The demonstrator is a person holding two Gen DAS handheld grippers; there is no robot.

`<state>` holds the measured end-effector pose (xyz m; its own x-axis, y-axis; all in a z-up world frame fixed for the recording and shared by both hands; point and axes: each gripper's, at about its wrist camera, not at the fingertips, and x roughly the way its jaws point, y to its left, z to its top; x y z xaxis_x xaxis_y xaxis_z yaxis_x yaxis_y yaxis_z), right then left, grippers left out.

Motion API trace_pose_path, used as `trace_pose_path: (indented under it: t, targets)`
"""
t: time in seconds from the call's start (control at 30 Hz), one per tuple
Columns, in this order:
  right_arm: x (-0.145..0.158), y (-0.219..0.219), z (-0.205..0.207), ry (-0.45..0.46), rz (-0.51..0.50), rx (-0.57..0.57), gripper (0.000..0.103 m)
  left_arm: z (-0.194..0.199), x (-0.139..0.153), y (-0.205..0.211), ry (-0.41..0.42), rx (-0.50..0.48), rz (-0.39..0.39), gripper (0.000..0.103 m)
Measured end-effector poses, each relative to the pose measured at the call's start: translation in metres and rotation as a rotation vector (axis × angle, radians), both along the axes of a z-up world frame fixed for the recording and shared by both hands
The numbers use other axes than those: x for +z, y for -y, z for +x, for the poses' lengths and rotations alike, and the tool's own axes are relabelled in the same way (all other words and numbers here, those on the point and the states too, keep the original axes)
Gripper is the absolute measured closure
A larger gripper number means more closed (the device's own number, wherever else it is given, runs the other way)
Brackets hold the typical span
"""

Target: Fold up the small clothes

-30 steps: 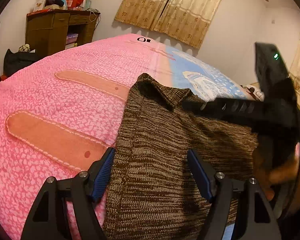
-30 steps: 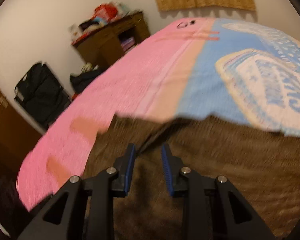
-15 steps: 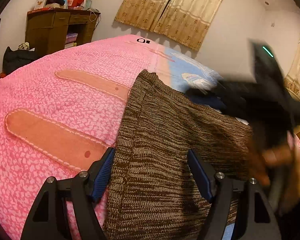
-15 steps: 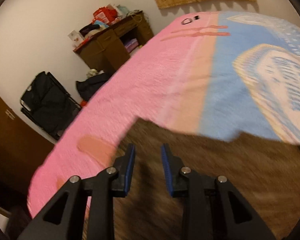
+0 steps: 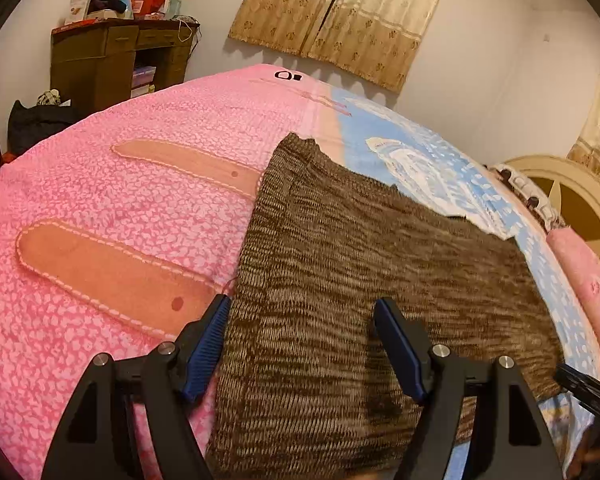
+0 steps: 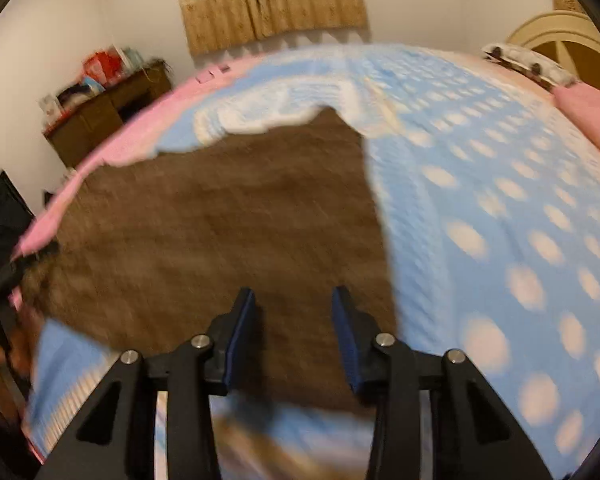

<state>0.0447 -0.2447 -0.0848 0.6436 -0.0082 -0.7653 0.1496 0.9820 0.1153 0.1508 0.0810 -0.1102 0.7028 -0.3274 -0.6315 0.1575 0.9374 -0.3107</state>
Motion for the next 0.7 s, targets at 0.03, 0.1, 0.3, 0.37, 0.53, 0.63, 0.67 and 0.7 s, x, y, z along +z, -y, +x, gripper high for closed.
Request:
trace_pose_path:
  t: [0.03,0.1,0.3,0.37,0.53,0.63,0.67,0.7]
  targets:
    - [0.001,0.001,-0.011,0.011,-0.01,0.001,0.064,-0.003,0.0,0.004,-0.002,-0.006,0.034,0.029]
    - [0.004,0.001,-0.025,0.015,-0.033,-0.002,0.062,-0.01,0.001,0.012,0.003,-0.014,0.116,0.029]
    - [0.016,0.006,-0.035,0.016,-0.011,-0.071,0.046,-0.036,0.002,0.019,-0.002,-0.004,0.263,0.029]
    - [0.028,-0.004,-0.035,0.087,-0.017,-0.042,0.046,-0.042,0.008,0.009,-0.011,0.018,0.227,0.029]
    - [0.028,-0.045,-0.005,0.103,0.036,0.052,0.046,-0.043,0.021,-0.02,-0.019,0.123,0.199,0.029]
    - [0.027,-0.073,0.011,0.121,0.051,0.137,0.048,-0.037,0.017,-0.034,-0.071,0.165,0.153,0.029]
    - [0.021,-0.079,0.008,0.122,0.031,0.151,0.048,-0.036,0.014,-0.039,-0.098,0.171,0.111,0.029]
    - [0.019,-0.084,0.01,0.116,0.021,0.158,0.048,-0.038,0.011,-0.042,-0.107,0.176,0.073,0.029]
